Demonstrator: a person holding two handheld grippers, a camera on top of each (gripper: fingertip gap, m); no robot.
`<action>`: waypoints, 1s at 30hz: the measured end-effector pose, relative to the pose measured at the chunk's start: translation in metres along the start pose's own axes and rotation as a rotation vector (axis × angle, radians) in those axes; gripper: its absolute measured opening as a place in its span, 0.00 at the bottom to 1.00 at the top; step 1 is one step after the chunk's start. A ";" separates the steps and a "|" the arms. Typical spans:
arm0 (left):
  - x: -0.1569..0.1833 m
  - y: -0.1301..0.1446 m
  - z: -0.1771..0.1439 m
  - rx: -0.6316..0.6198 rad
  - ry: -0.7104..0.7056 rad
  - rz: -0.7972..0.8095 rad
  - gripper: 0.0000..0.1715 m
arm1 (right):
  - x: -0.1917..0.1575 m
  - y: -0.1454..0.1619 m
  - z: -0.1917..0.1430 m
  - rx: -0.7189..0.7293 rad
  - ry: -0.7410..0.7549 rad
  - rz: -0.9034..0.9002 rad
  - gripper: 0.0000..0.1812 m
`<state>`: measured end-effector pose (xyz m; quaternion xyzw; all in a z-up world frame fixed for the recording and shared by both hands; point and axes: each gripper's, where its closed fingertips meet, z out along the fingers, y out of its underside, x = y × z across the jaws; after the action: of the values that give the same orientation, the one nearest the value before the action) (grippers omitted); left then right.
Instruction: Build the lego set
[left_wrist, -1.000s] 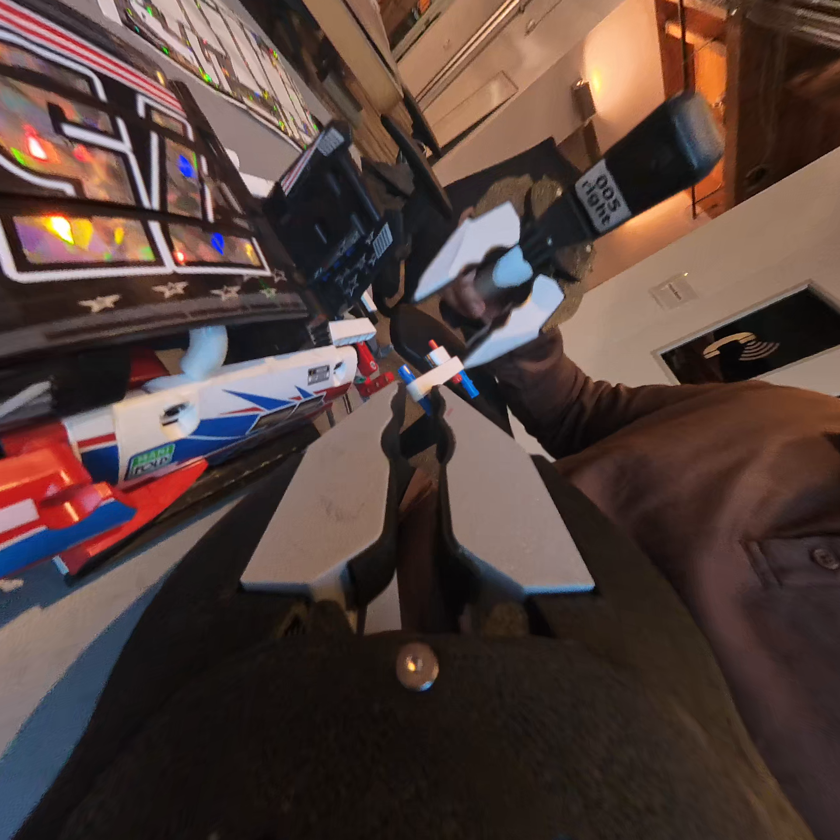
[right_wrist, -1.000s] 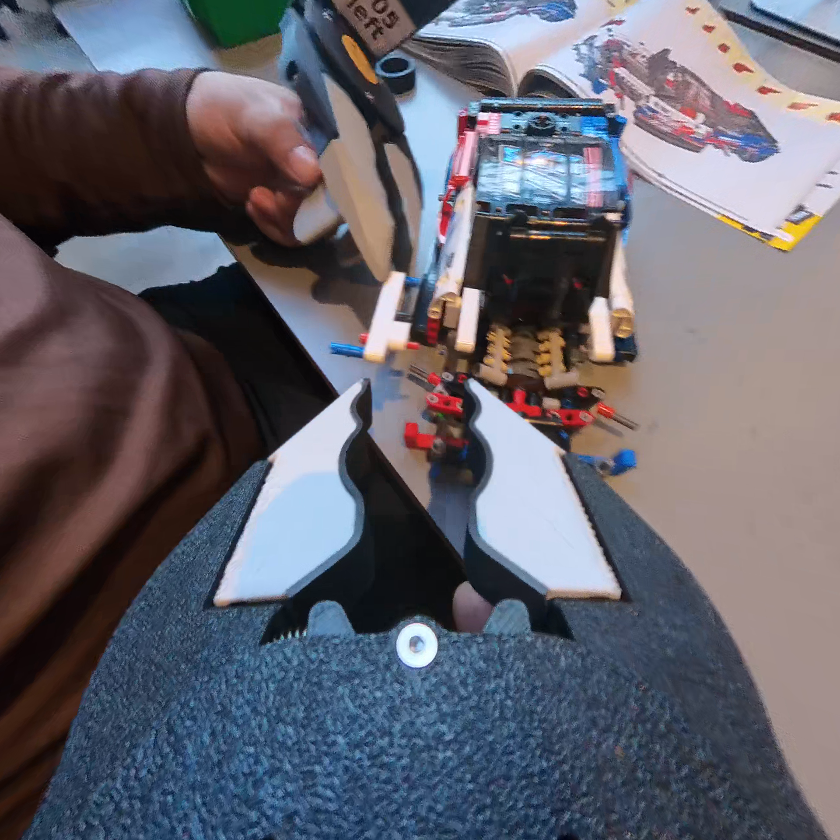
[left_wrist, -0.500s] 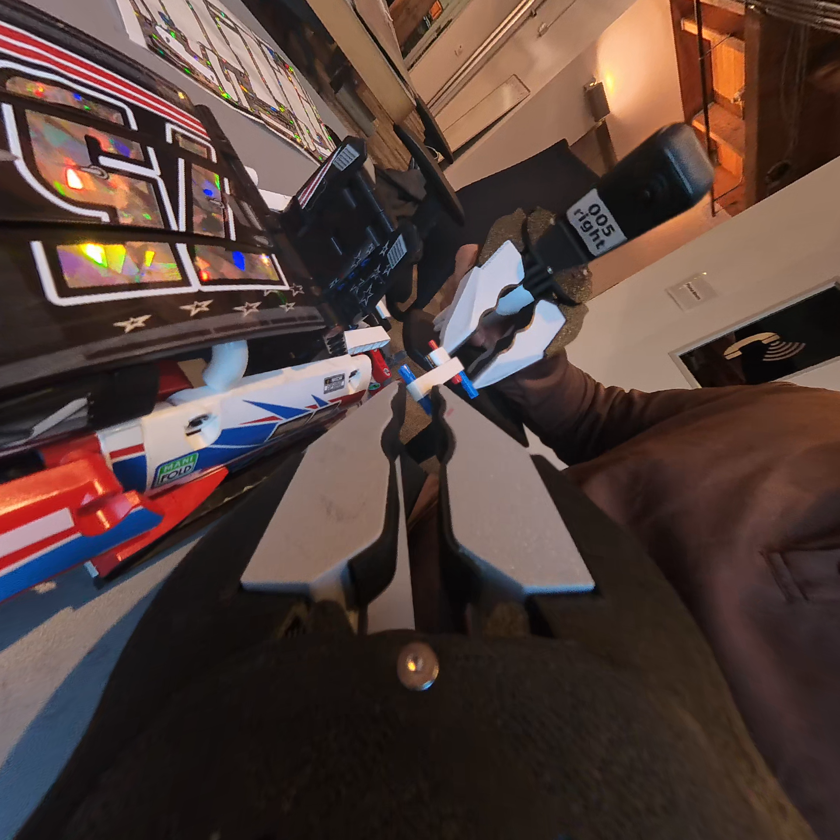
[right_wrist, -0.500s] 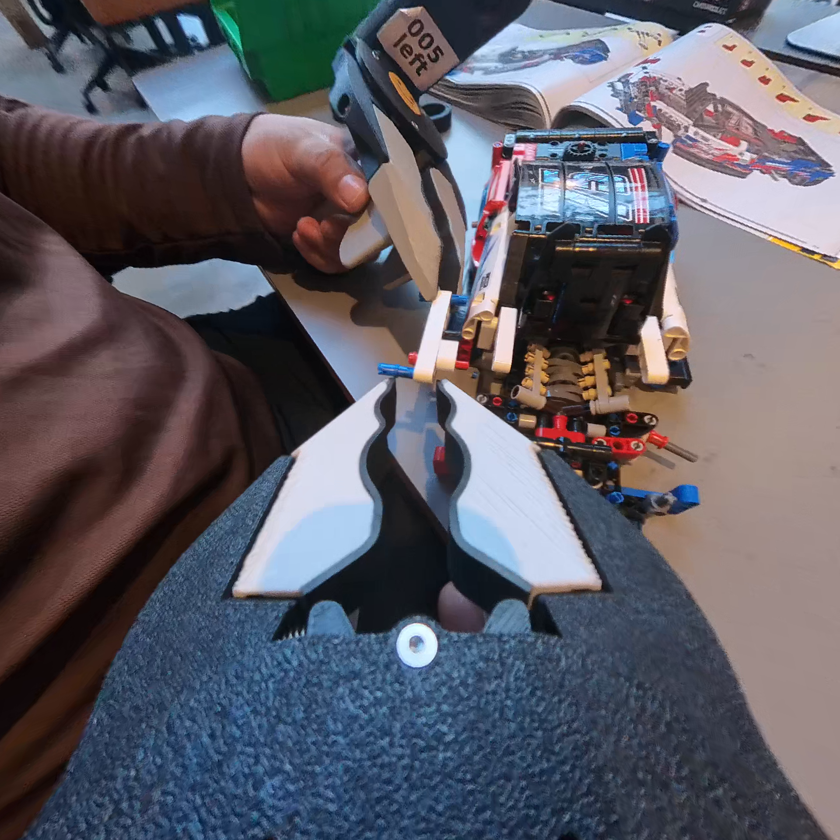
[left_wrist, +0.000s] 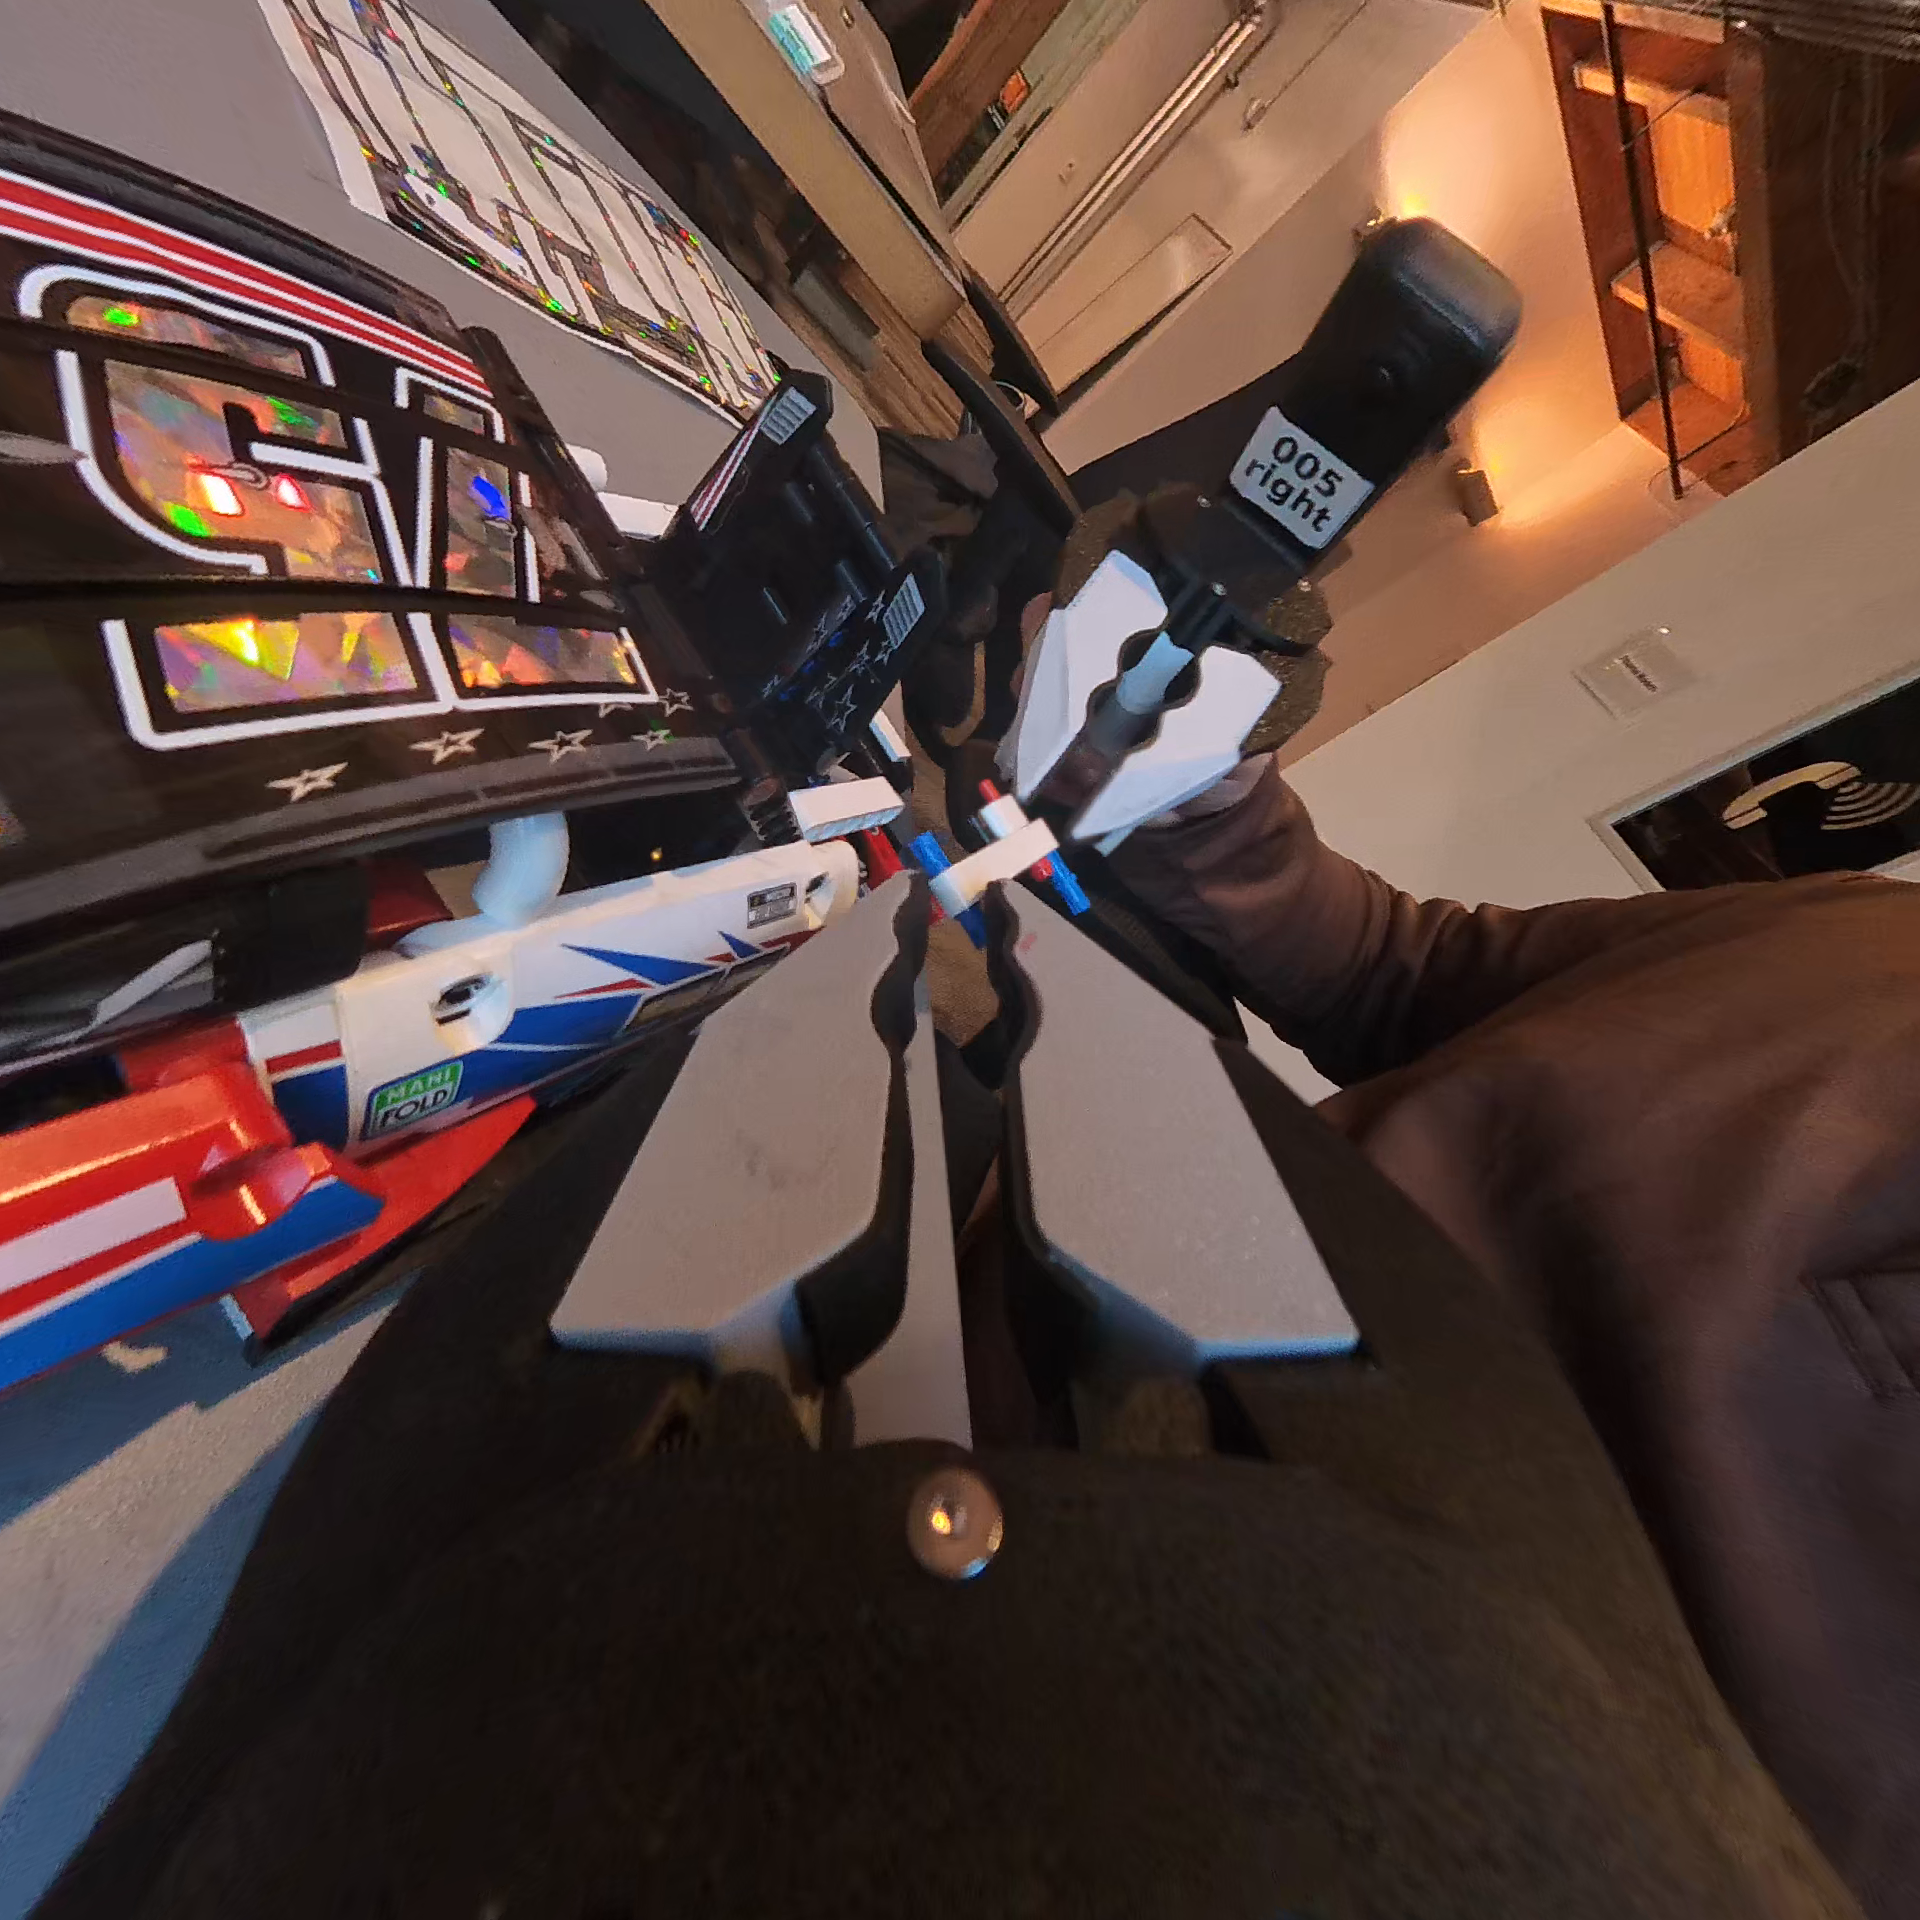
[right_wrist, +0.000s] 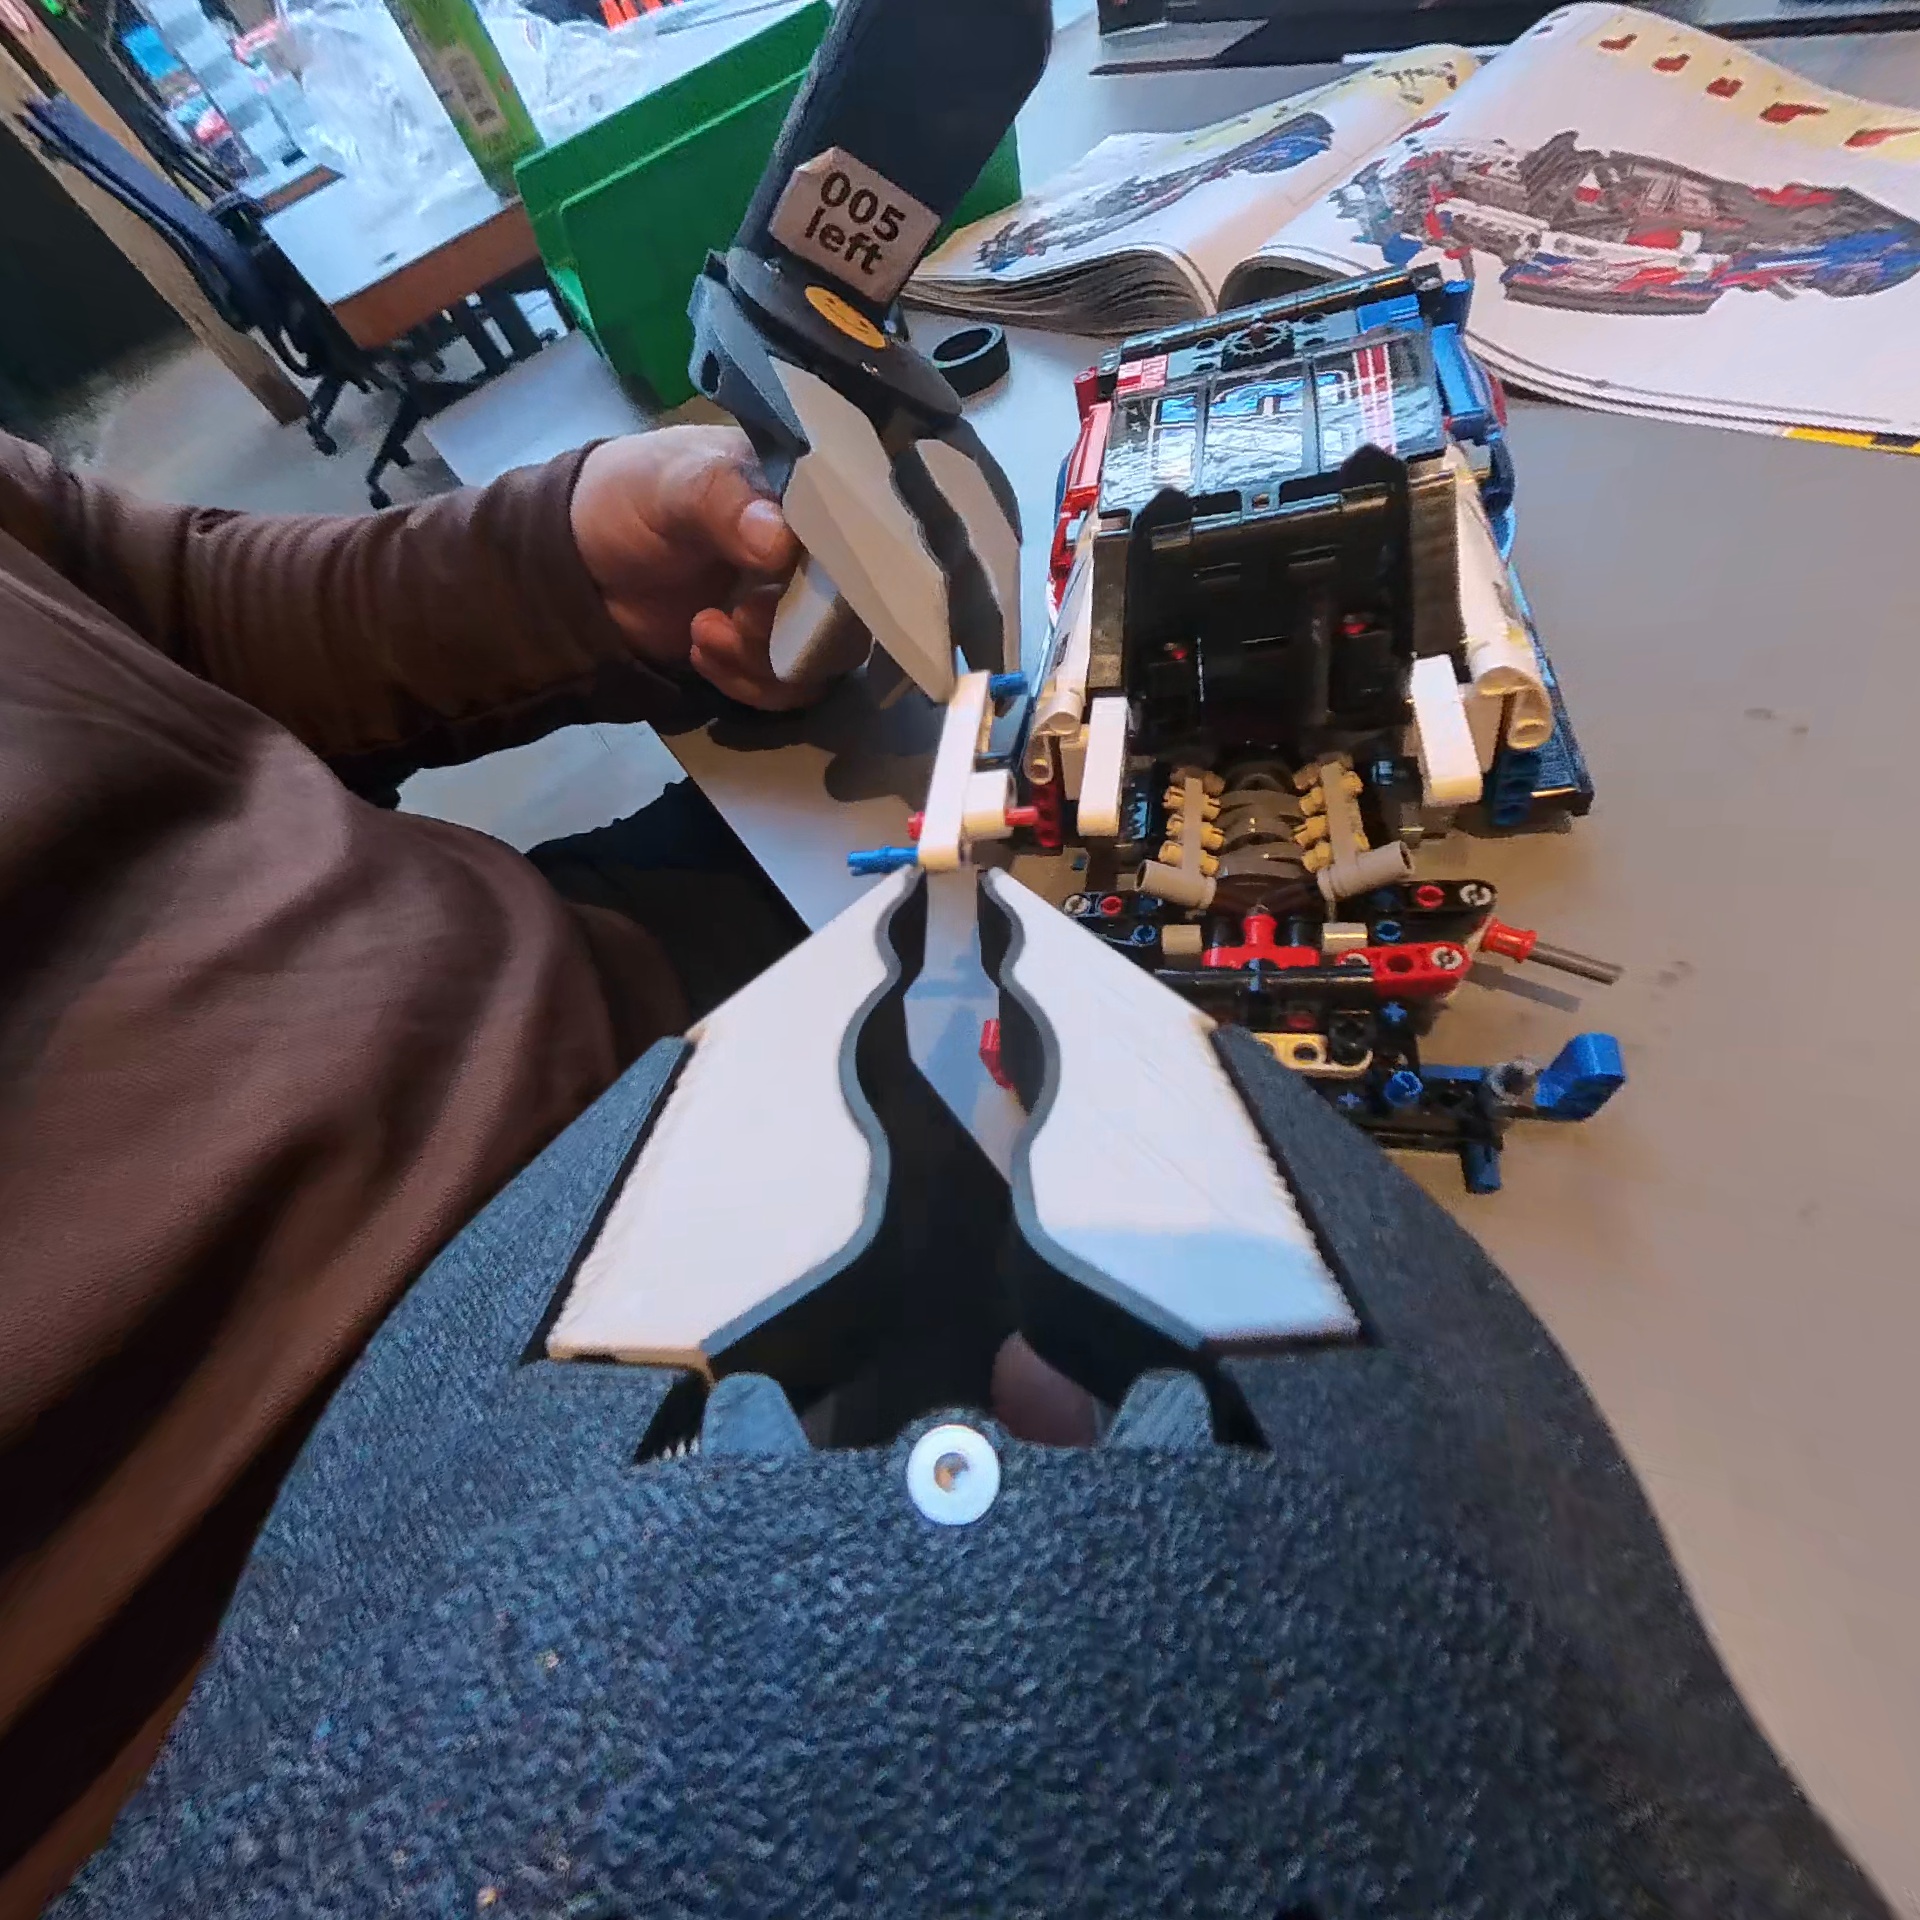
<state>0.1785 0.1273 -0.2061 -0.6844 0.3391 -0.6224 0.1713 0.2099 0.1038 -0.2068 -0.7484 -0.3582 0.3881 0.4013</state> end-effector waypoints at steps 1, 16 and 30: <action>-0.001 0.000 0.001 0.000 -0.010 0.007 0.05 | -0.001 -0.001 0.001 0.003 0.003 0.004 0.06; -0.004 -0.005 0.009 0.070 -0.135 0.078 0.04 | 0.019 0.010 0.009 -0.160 0.243 -0.116 0.15; -0.006 -0.001 0.013 0.061 -0.111 -0.012 0.04 | 0.016 0.008 0.013 -0.241 0.313 -0.287 0.10</action>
<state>0.1913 0.1295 -0.2120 -0.7143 0.3057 -0.5945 0.2068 0.2079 0.1184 -0.2238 -0.7833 -0.4379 0.1611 0.4106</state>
